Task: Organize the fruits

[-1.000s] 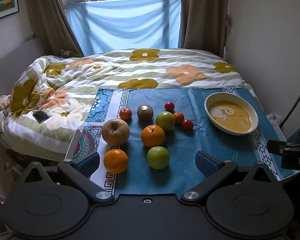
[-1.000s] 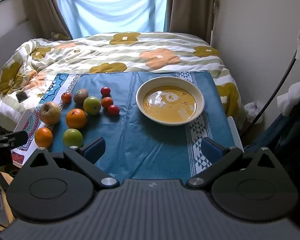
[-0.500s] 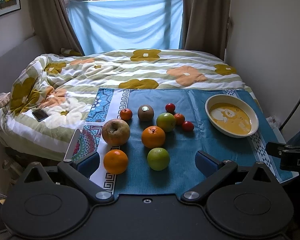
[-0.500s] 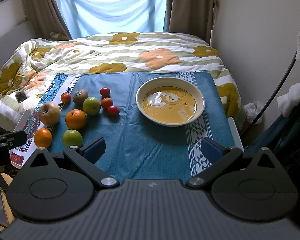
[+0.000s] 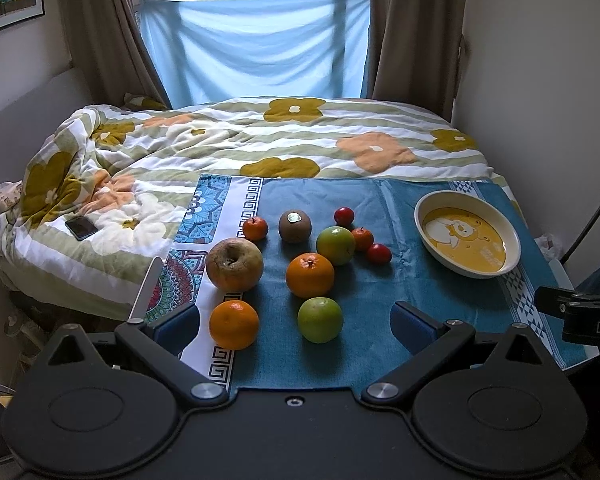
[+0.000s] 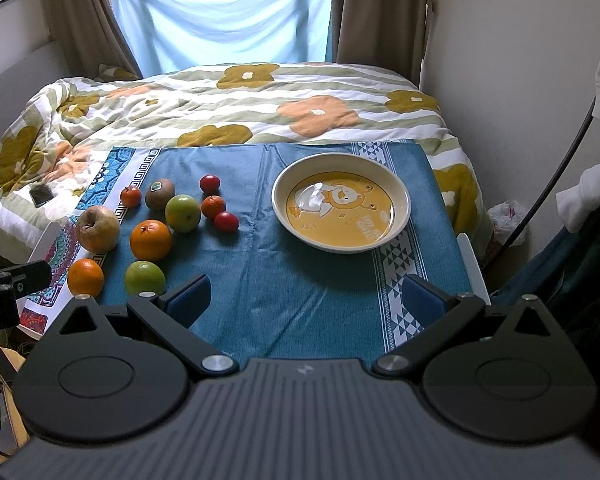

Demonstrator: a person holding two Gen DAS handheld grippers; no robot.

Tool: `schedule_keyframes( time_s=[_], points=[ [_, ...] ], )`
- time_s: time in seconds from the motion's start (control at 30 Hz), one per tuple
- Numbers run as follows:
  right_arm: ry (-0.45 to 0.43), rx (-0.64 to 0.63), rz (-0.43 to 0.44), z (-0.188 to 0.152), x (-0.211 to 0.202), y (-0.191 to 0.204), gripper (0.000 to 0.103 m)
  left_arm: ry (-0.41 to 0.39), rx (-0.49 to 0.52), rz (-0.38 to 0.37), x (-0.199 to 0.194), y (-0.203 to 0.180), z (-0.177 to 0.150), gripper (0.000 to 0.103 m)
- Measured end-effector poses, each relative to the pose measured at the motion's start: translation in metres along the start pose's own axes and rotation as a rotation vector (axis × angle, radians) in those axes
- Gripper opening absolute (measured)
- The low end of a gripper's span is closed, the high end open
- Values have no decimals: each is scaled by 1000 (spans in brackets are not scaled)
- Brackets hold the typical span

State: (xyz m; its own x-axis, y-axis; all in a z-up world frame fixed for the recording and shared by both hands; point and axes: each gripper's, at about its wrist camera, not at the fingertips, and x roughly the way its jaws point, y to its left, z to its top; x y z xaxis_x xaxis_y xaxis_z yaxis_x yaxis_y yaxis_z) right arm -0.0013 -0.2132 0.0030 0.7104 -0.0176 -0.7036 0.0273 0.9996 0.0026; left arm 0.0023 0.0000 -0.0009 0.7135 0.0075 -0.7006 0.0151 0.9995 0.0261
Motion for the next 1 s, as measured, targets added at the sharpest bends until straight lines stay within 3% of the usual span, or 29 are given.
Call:
schedule_keyframes(
  time_s=[1.0],
  points=[
    [2, 2, 4, 0, 0, -1, 103, -4, -7, 3, -2, 10, 0, 103]
  ],
)
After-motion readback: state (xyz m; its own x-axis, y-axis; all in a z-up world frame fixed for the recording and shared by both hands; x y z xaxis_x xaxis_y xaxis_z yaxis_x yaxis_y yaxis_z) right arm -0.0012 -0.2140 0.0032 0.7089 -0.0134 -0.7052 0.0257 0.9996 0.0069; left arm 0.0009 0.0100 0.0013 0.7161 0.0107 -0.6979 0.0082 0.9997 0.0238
